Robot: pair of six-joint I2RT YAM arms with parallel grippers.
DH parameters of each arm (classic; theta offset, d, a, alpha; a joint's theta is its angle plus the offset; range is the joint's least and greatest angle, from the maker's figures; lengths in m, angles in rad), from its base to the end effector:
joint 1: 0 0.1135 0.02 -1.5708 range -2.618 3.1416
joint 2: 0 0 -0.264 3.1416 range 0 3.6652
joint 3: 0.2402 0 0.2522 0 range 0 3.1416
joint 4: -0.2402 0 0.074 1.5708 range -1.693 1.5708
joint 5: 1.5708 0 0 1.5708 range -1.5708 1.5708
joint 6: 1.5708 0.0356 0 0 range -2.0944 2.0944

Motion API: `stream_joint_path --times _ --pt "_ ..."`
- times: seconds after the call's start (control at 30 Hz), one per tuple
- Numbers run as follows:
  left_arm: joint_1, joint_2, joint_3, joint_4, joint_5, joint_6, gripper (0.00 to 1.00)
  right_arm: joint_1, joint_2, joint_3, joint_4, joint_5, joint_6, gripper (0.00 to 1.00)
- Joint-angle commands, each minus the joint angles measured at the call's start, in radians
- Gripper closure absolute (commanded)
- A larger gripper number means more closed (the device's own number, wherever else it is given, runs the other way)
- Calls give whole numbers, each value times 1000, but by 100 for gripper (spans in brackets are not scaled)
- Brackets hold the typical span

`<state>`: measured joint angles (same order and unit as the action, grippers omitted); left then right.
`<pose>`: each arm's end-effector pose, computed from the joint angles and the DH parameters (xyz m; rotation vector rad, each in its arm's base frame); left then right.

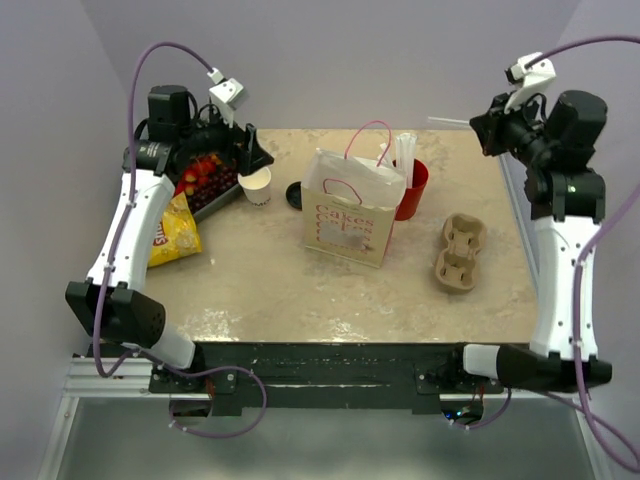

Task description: Pack the takeout coffee

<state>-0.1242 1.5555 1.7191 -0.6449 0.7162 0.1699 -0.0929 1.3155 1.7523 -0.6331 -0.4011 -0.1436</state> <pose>0.3318 -0.0650 0.4299 0.7209 1.8583 -0.7004 0.2548 -0.0098 0.5061 -0.3325 1.7230 0.1818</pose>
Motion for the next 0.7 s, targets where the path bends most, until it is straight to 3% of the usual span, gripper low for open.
stream_joint_path --times 0.0,0.23,0.67 --pt "6 -97 -16 70 71 -47 4 -5 -93 38 9 -103 4 100" --pt "6 -163 -47 65 62 -40 4 -4 -93 176 -146 -410 2 99" --pt "8 -239 -95 40 48 -13 4 -4 -58 187 -542 -513 -137 95"
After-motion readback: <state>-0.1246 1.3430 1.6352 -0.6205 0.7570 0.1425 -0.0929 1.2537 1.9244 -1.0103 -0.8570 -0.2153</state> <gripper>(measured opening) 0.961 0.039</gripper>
